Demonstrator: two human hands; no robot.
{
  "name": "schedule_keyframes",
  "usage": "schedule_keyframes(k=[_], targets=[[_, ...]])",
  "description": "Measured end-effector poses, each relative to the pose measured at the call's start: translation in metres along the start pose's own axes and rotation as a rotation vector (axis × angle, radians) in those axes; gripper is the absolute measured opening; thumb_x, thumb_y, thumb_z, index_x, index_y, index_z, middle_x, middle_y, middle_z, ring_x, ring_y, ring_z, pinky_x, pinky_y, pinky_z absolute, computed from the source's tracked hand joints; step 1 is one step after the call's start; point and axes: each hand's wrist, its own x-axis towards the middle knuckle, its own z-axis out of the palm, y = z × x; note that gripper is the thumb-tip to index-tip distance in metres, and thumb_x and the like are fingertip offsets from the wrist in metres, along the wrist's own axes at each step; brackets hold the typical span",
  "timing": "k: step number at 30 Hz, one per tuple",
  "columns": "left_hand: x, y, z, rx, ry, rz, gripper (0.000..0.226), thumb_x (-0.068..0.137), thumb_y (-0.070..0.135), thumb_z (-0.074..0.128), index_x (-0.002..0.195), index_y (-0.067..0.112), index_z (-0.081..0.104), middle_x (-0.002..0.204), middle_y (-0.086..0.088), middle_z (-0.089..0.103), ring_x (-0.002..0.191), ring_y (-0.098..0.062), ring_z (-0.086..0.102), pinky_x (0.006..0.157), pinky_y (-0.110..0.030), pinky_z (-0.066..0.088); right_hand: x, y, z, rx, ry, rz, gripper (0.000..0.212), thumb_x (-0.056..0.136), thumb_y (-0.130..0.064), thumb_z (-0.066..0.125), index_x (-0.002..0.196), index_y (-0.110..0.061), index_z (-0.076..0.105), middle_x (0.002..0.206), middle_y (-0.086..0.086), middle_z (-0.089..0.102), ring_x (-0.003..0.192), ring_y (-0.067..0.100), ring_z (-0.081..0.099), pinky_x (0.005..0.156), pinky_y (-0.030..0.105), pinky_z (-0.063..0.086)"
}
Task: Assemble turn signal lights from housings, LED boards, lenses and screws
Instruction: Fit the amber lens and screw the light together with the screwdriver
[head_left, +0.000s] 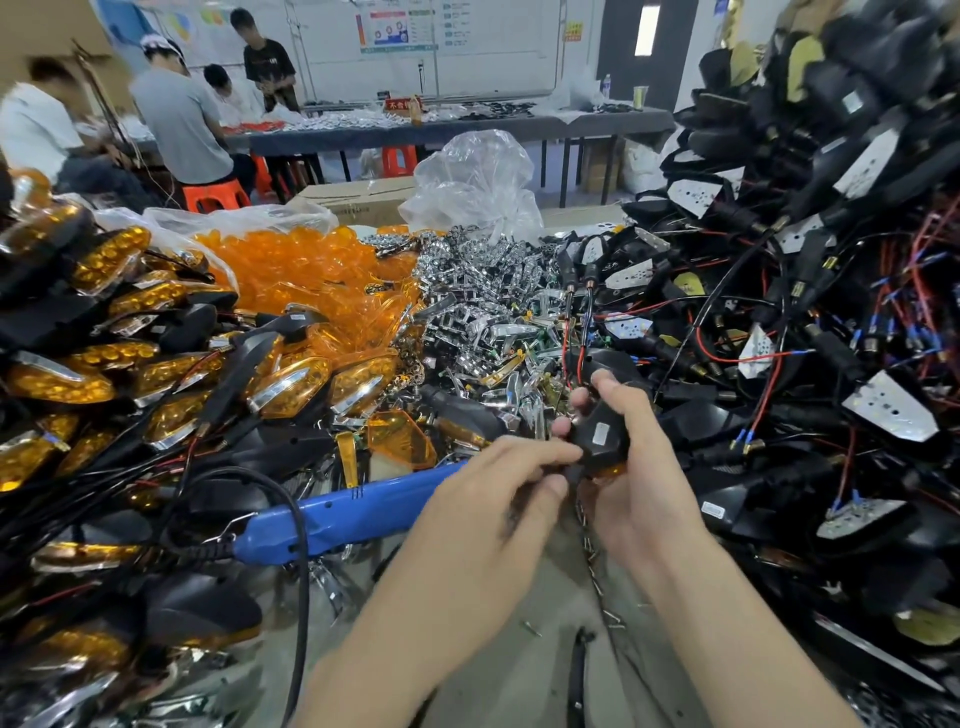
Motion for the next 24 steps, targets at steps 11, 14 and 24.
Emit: schedule_keyframes(k=[11,14,24], targets=[[0.04,-0.044,-0.049,0.159,0.039,-0.366,0.018,0.102,0.033,0.049,0.11,0.045,0.06,0.086,0.016,0.068,0.078,-0.005,0.062,0.062,-0.023,0.05,0.004,-0.016,-0.007,0.131,-0.049,-0.049,0.009,0.081,-0.031,0.068,0.077,-0.024,0.071,0.072,-0.006,0.056,0.054,0.011,0.05,0.048,0.022,0.047],[0.063,-0.066,-0.057,0.389,-0.075,-0.428,0.023,0.104,0.032,0.045,0.123,0.034,0.059,0.09,0.018,0.062,0.056,-0.004,0.056,0.046,-0.019,0.038,0.005,-0.015,-0.012,0.122,-0.094,-0.051,0.012,0.086,-0.028,0.068,0.093,-0.023,0.059,0.077,-0.006,0.057,0.06,0.011,0.054,0.054,0.024,0.05],[0.077,-0.088,-0.069,0.663,-0.222,-0.454,0.037,0.106,0.022,0.039,0.141,0.022,0.049,0.129,-0.006,0.058,0.089,-0.014,0.058,0.073,-0.028,0.051,0.005,-0.014,-0.014,0.158,-0.161,-0.012,0.022,0.082,-0.019,0.067,0.1,-0.022,0.057,0.078,-0.003,0.057,0.062,0.013,0.056,0.055,0.026,0.051]])
